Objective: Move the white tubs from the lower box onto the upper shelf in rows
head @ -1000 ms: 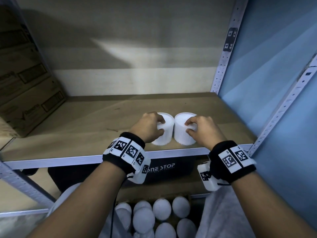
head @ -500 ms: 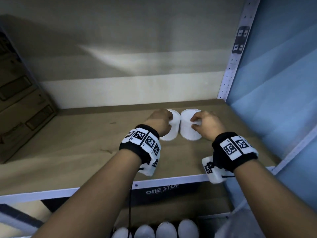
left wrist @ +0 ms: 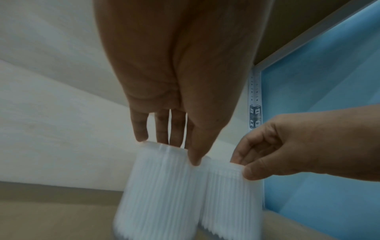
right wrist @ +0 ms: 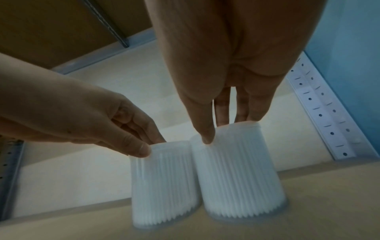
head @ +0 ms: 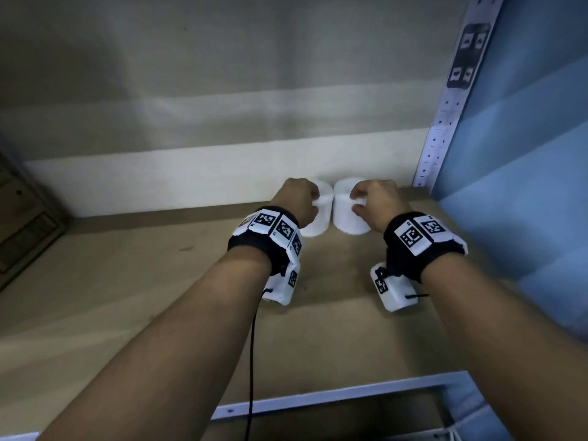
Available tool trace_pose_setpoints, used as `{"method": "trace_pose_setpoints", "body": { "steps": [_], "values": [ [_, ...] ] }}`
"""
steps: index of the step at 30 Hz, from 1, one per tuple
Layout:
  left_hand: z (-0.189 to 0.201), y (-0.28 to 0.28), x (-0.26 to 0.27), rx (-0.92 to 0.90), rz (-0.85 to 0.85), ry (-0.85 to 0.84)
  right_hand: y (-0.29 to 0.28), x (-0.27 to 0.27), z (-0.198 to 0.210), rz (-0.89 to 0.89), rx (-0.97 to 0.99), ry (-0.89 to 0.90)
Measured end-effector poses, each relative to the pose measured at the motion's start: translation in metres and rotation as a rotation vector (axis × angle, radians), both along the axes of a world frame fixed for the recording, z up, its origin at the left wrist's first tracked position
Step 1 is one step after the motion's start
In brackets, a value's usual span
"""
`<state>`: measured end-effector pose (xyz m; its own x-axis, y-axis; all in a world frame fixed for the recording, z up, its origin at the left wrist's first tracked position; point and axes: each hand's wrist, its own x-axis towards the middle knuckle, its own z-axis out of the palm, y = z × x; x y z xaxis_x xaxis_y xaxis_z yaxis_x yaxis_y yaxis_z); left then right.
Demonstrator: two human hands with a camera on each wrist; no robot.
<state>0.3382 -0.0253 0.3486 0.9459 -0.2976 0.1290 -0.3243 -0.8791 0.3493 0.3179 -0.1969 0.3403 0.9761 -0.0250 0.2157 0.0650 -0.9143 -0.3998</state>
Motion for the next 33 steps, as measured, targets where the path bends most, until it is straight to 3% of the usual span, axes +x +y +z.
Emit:
{"method": "trace_pose_setpoints", "body": {
  "steps": [8, 15, 21, 26, 33],
  "values": [
    [-0.005, -0.002, 0.022, 0.015, -0.002, -0.024, -0.003, 0.028, -0.001, -0.02, -0.049, 0.027],
    [0.008, 0.009, -0.003, 0.006, -0.027, 0.038, -0.001, 0.002, 0.009, 0.023, -0.117, 0.192],
    [0.018, 0.034, -0.071, -0.083, -0.066, 0.007, 0.016, -0.061, -0.005, -0.021, 0.042, 0.137],
    [0.018, 0.066, -0.147, -0.029, -0.05, 0.025, 0.042, -0.128, 0.0, 0.017, 0.021, 0.136],
    [-0.026, 0.1, -0.259, -0.01, -0.1, 0.037, 0.088, -0.222, -0.006, 0.21, 0.049, 0.091]
  ]
}}
